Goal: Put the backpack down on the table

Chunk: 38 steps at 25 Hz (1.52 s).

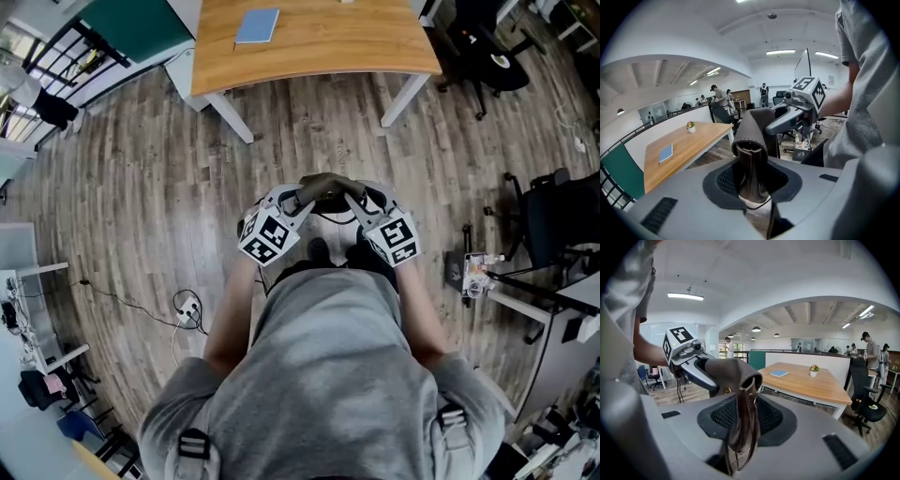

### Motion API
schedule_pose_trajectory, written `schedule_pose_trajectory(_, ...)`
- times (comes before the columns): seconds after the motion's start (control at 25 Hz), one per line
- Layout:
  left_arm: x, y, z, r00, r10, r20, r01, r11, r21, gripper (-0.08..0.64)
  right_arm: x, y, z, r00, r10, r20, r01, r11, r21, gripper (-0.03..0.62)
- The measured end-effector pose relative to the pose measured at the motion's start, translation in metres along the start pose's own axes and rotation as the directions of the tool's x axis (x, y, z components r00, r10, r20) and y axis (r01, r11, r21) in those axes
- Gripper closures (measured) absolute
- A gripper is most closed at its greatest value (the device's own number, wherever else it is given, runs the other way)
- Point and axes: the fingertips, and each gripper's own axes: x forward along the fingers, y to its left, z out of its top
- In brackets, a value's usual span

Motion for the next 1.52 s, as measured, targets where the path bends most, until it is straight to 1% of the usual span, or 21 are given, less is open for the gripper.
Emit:
schedule_pose_trajectory(0.16, -0.002, 0.007, -0.007, 1.000, -0.007, -0.007, 0.007, 1.000, 0.008, 0.451, 0.008, 0.004, -0.001, 1.000, -0.004, 0.000, 0.004, 1.000, 0.006, 0.476)
schedule_pose_trajectory(0.32, 0.002, 0.014, -0.009, 1.000, -0.008, -0.009, 0.008, 1.000, 0.006, 0.451, 0.017, 0.000, -0.002, 1.000, 0.001, -0.004, -0.001, 1.000, 0.003, 0.476)
schedule_pose_trajectory(0.72, 0.011, 0.066, -0.007, 0.999, 0.049, -0.015, -0.050, 0.999, -0.017, 0.451, 0.064, -0.029, 0.019, 0.999, 0.041, 0.015, -0.040, 0.999, -0.035, 0.476)
schedule_pose_trajectory(1.0, 0.031, 0.101, 0.008, 0.998, 0.063, -0.027, -0.064, 0.997, -0.032, 0.451, 0.087, -0.064, 0.035, 0.998, 0.069, 0.011, -0.068, 0.997, -0.047, 0.476)
schedule_pose_trajectory(1.52, 0.090, 0.157, 0.051, 0.995, 0.086, -0.047, -0.088, 0.995, -0.054, 0.451, 0.115, -0.152, 0.054, 0.993, 0.118, -0.003, -0.118, 0.991, -0.063, 0.474)
